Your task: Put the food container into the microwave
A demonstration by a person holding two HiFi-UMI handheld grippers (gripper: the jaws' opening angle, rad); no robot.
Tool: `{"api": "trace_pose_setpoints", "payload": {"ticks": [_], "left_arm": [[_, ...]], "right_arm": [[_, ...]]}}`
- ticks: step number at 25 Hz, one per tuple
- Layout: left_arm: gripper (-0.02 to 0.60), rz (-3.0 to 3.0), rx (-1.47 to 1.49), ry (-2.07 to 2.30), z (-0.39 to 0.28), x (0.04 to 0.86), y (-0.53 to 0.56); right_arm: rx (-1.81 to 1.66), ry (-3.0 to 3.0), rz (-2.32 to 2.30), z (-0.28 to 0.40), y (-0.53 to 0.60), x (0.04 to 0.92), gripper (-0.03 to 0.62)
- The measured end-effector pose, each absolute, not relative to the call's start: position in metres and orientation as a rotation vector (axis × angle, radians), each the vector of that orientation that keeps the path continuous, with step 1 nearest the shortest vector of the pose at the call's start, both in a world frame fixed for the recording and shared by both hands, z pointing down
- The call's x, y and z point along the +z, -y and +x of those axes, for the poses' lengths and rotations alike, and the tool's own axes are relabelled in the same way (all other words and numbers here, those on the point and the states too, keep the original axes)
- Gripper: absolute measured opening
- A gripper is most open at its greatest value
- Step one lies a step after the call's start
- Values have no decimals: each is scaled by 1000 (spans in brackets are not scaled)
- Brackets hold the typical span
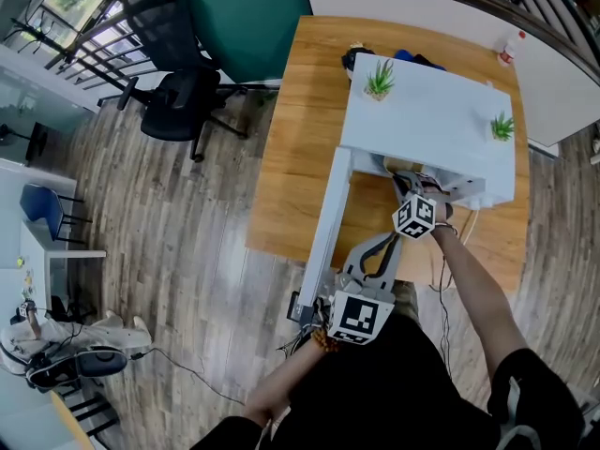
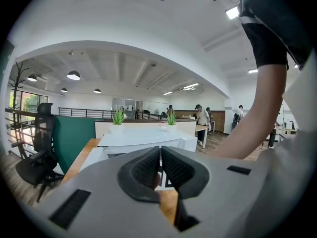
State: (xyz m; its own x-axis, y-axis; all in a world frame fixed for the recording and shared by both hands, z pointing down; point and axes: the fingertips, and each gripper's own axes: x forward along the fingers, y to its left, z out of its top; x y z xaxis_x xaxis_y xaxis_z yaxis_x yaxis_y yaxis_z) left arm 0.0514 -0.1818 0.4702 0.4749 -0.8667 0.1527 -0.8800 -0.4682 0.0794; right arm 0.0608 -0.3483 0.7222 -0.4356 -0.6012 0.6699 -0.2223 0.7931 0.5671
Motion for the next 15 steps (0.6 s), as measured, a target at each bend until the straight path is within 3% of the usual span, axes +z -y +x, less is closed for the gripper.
{"api": "trace_pose_setpoints", "payload": {"ticks": [15], "left_arm": [[31,2552,152,1542,53,480,182]], "right_arm": [[-426,2014,660,63,374,730,28]]}}
